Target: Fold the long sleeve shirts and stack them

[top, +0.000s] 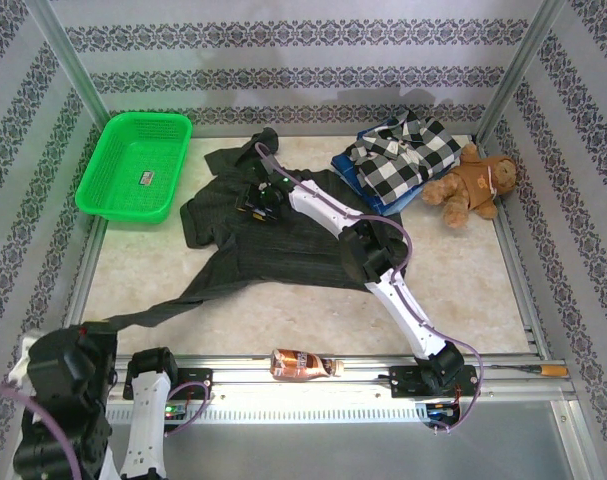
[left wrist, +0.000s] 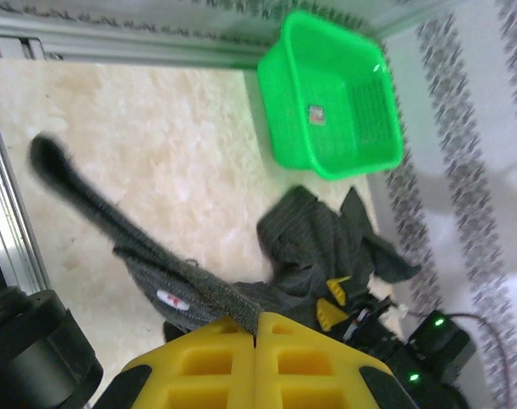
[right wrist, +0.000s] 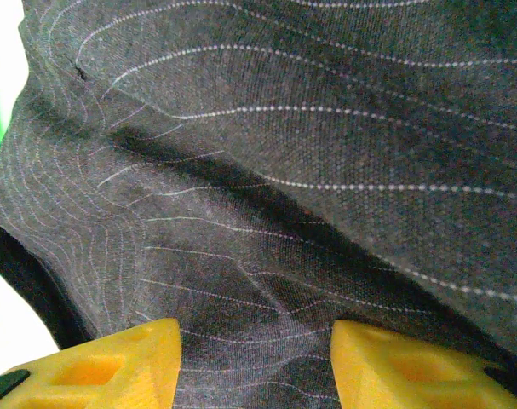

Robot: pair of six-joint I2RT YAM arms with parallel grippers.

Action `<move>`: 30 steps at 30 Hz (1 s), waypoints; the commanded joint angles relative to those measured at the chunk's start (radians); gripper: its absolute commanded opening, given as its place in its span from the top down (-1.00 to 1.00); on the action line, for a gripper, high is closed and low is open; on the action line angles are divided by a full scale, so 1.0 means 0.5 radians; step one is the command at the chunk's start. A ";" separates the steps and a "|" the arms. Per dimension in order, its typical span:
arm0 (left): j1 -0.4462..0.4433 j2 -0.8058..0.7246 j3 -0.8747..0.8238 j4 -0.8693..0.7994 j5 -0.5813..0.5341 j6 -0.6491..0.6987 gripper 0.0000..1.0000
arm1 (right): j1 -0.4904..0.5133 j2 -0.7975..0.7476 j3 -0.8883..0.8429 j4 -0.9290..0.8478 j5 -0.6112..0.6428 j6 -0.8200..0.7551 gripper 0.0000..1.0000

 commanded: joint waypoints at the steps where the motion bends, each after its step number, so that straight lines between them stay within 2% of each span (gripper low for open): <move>1: 0.026 0.015 0.241 -0.429 -0.288 -0.132 1.00 | -0.030 0.131 0.052 -0.086 0.093 0.048 -0.06; 3: 0.023 0.034 0.354 -0.430 -0.324 -0.102 1.00 | -0.047 0.137 0.048 -0.073 0.095 0.072 -0.07; 5: 0.024 0.043 0.349 -0.430 -0.265 -0.162 1.00 | -0.069 0.141 0.047 -0.061 0.106 0.100 -0.07; 9: 0.026 -0.027 0.034 -0.430 0.043 -0.391 1.00 | -0.101 0.139 0.066 -0.001 0.080 0.142 -0.09; 10: 0.029 -0.070 -0.021 -0.431 0.074 -0.434 0.80 | -0.105 0.140 0.081 0.002 0.071 0.132 -0.10; 13: 0.029 -0.103 0.028 -0.430 0.000 -0.415 -0.20 | -0.103 0.128 0.087 0.008 0.015 0.110 -0.15; 15: 0.029 0.031 0.167 -0.432 -0.048 -0.293 -0.48 | -0.094 0.121 0.078 0.018 -0.031 0.103 -0.19; 18: 0.057 0.369 0.443 -0.397 -0.077 -0.005 -0.61 | -0.077 0.086 0.063 0.022 -0.075 0.076 -0.25; 20: 0.101 0.536 0.533 -0.228 -0.009 0.256 -0.79 | -0.071 0.031 0.028 0.031 -0.083 0.040 -0.30; 21: 0.103 0.605 0.493 -0.070 0.127 0.379 -0.86 | -0.072 -0.004 0.001 0.040 -0.082 0.016 -0.32; 22: 0.103 0.666 0.404 0.097 0.339 0.491 -0.85 | -0.071 -0.043 -0.027 0.050 -0.080 -0.007 -0.34; 24: 0.101 0.747 0.097 0.426 0.822 0.551 -0.82 | -0.072 -0.116 -0.059 0.053 -0.092 -0.067 -0.39; 25: 0.100 0.776 -0.076 0.547 0.979 0.590 -0.78 | -0.079 -0.159 -0.074 0.030 -0.085 -0.110 -0.41; 30: 0.073 0.890 -0.486 0.773 1.235 0.967 -0.65 | -0.112 -0.484 -0.307 -0.022 -0.023 -0.328 -0.50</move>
